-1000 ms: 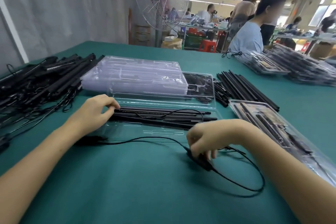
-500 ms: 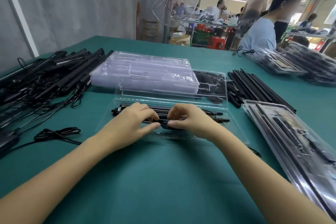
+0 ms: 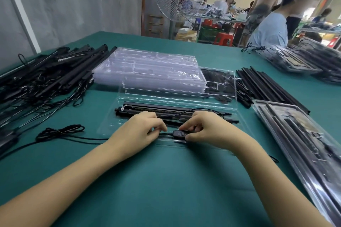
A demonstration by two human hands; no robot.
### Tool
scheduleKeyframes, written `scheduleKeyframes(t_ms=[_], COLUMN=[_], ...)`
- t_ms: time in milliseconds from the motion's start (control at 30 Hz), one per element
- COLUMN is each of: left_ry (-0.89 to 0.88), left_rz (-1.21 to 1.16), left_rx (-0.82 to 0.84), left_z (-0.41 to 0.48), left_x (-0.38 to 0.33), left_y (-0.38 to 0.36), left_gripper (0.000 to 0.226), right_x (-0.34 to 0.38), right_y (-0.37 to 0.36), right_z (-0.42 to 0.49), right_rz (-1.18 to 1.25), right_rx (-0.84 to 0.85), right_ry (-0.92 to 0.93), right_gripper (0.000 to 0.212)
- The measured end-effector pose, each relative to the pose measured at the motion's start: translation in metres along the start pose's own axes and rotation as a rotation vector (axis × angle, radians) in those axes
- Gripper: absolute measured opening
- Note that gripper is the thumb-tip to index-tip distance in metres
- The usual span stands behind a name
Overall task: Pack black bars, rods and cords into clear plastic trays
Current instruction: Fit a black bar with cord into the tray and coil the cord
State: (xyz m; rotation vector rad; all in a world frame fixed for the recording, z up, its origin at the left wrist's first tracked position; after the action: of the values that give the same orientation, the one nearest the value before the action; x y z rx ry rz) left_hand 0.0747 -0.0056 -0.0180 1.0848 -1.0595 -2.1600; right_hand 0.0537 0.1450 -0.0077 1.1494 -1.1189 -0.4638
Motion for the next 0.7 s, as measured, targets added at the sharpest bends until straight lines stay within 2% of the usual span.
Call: scheduleKeyframes(t_ms=[67,200,300,500,600,700], left_ry=[0.013,0.023,-0.037,-0.137,-0.132,-0.128], left_rz=[-0.029,-0.087,-0.073,0.052,0.098,0.106], left_rx=[-0.009,-0.043,-0.028,0.011,0.035,0.041], left_z=[0.000,0.000,0.000,-0.001,-0.002,-0.001], left_x=[0.001,0.002,-0.006,-0.016,-0.019,-0.020], left_y=[0.000,0.001,0.000,-0.002,-0.003,-0.004], left_gripper=[0.016,0.013,0.013,0.018,0.028,0.024], right_x=[0.001,0.001,0.003,0.008,0.008,0.007], right_y=[0.001,0.001,0.000,-0.004,-0.005,-0.007], right_z=[-0.001,-0.003,-0.003,0.000,0.001,0.002], right_rz=[0.029,0.109,0.126,0.002,-0.040,-0.084], right_rx=[-0.027,-0.080,-0.105,-0.096,-0.115,-0.092], right_ry=[0.012,0.015,-0.002,-0.028,-0.085,-0.170], right_gripper=[0.032,0.017,0.012,0.011,0.014,0.018])
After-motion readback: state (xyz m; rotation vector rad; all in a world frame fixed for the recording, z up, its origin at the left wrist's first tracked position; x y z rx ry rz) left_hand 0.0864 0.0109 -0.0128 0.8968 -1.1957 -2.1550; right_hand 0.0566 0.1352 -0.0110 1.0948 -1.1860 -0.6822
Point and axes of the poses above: each hand's wrist, its own z-axis towards the middle knuckle, its own y-axis out of the back of the hand, x = y × z, the point moved 7 cm from there along z, towards the middle knuckle, and after that the axes turned 1 degree about -z, right-handed, at the moved point
